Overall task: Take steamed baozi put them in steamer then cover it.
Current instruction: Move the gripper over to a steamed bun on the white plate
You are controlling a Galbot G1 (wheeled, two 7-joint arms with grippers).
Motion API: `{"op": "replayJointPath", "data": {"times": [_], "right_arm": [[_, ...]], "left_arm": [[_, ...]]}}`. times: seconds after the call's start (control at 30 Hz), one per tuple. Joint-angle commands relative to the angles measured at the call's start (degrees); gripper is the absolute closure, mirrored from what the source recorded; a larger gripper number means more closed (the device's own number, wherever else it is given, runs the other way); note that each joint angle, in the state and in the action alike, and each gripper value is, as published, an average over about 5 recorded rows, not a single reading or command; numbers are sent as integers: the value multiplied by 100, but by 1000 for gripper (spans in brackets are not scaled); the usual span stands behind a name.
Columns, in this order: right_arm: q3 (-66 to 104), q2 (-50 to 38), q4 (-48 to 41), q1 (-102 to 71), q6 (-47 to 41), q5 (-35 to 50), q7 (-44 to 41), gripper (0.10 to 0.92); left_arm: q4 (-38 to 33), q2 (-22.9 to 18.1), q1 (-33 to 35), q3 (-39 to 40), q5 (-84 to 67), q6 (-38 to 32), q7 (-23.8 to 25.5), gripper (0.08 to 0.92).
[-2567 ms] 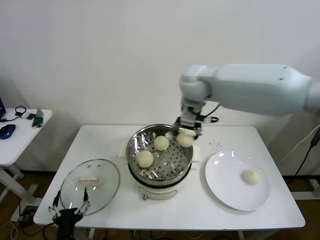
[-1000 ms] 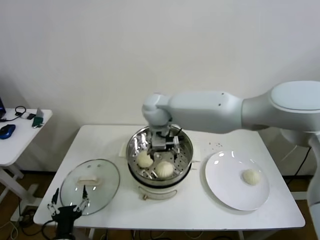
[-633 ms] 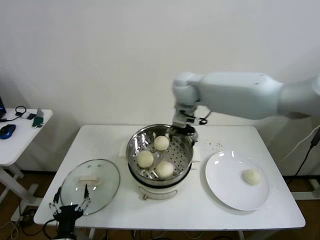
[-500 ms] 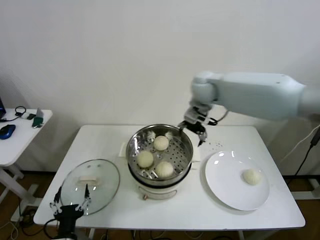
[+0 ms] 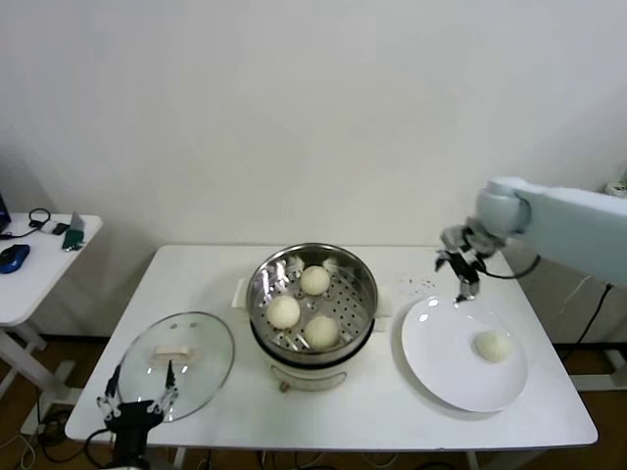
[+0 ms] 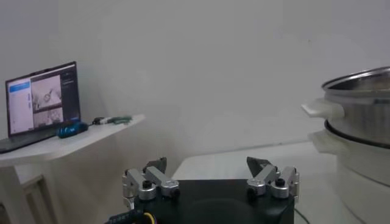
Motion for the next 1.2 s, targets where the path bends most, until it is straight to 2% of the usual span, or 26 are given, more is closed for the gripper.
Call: {"op": "replayJointPath", "data": {"times": [0.03,0.57,1.2], "right_arm": [[749,-804,-319,-1438,-439,-609,2,203],[1897,-348,-1397,-2660,-118,-1011,-62,203],[1898,-153,-1603,-2651,-36,-1091,-203,203]], "left_arm": [[23,-2,18,-38,-6,1,-4,177],[147,-84,0,7,109,20,-10,177],[160,-91,0,-13,111,17,-22,177]]}}
